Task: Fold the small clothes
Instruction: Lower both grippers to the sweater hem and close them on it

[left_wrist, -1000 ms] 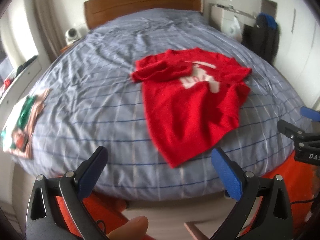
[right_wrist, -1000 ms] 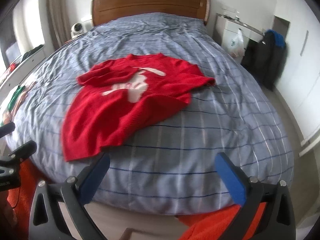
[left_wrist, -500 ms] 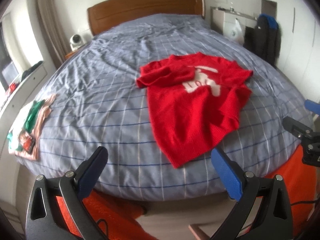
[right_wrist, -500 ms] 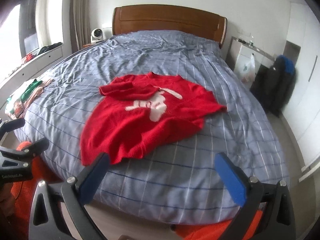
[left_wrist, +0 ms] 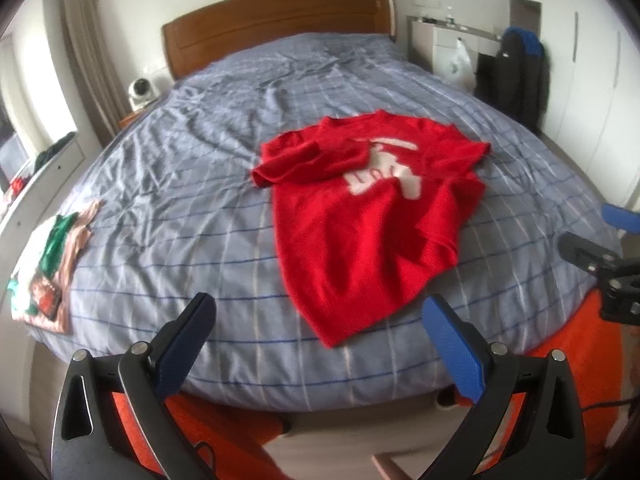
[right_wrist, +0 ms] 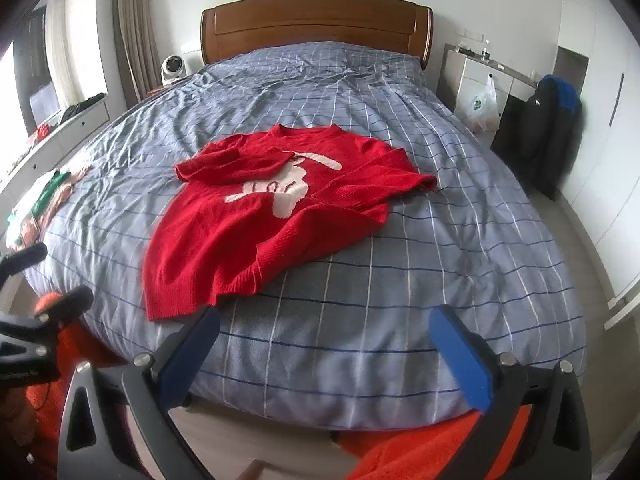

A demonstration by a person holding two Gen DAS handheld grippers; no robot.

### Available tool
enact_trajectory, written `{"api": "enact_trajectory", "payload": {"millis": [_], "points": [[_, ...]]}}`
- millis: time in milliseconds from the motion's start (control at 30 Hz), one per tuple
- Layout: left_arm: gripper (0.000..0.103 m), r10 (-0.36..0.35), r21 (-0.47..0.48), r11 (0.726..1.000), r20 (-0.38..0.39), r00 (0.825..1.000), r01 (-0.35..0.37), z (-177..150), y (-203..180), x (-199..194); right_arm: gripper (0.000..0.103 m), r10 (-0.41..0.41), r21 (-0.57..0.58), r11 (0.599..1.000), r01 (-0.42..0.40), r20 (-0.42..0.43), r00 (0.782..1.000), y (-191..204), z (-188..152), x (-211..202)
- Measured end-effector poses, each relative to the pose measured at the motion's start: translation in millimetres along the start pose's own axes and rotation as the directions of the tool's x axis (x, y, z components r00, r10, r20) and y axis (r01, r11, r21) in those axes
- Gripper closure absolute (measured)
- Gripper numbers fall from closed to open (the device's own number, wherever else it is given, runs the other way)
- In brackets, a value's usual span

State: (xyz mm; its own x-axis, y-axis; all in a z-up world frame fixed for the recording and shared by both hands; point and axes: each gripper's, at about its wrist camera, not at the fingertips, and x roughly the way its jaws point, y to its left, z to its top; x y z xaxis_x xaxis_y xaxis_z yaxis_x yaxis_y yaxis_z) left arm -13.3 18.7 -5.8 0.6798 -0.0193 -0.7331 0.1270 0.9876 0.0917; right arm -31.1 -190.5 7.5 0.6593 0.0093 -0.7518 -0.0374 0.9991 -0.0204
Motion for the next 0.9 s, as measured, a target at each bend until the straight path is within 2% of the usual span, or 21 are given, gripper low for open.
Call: {"api": "enact_trajectory", "payload": {"millis": [133,167,233,267,333,433,467,567,667,767,900], "points": [[0.0,0.024,-0.063,0.998,0.002,1.0,-0.024,8.3,17.2,6.0,0.0,0.001,-0.054,0.999,0.002,0.041,0.999,9.7,6.0,-9.5],[0.0,0.028,-0.071,0.997,0.0,1.0,-0.028,9.2,20.1,7.7,0.0,0.02,-0.07,0.997,-0.016,0.06,0.998,12.1,6.4,-12.4],[0.0,0.029,-0.07,0.997,-0.004,1.0,-0.029,11.6,24.4,11.3,0.0,0.125,-0.129,0.985,-0.114,0.086,0.988,18.2,4.2,-17.7],[0.0,0.025,-0.056,0.998,-0.004,1.0,-0.025,13.5,23.8,12.9,0.0,0.166,-0.154,0.976,-0.153,0.076,0.983,20.3,2.9,-17.6],[0.0,0.021,0.02,1.0,-0.014,1.0,-0.021,20.9,20.6,18.0,0.0,0.275,-0.243,0.931,-0.271,-0.021,0.961,25.5,-1.0,-6.5],[0.0,0.073,0.089,0.993,0.038,0.997,-0.076,29.3,19.9,12.4,0.0,0.251,-0.279,0.92,-0.275,-0.119,0.961,22.2,-2.1,10.9],[0.0,0.084,0.097,0.991,0.057,0.995,-0.089,30.7,20.9,9.5,0.0,0.244,-0.276,0.922,-0.271,-0.127,0.961,20.7,-2.1,12.7],[0.0,0.085,0.063,0.994,0.07,0.994,-0.09,31.4,28.3,7.5,0.0,0.225,-0.244,0.939,-0.241,-0.093,0.97,10.1,1.1,9.4],[0.0,0.036,-0.015,0.999,0.004,0.999,-0.036,22.3,34.8,20.8,0.0,0.195,-0.17,0.965,-0.198,-0.035,0.98,-0.2,-2.3,5.7],[0.0,0.022,-0.056,0.998,-0.075,0.997,-0.026,5.4,36.7,39.4,0.0,0.179,-0.024,0.983,-0.18,-0.049,0.983,-15.0,-14.2,14.6],[0.0,0.009,-0.143,0.989,-0.146,0.989,-0.03,-14.1,57.8,53.0,0.0,0.161,0.167,0.975,-0.145,-0.089,0.983,-36.1,-32.3,31.5]]}}
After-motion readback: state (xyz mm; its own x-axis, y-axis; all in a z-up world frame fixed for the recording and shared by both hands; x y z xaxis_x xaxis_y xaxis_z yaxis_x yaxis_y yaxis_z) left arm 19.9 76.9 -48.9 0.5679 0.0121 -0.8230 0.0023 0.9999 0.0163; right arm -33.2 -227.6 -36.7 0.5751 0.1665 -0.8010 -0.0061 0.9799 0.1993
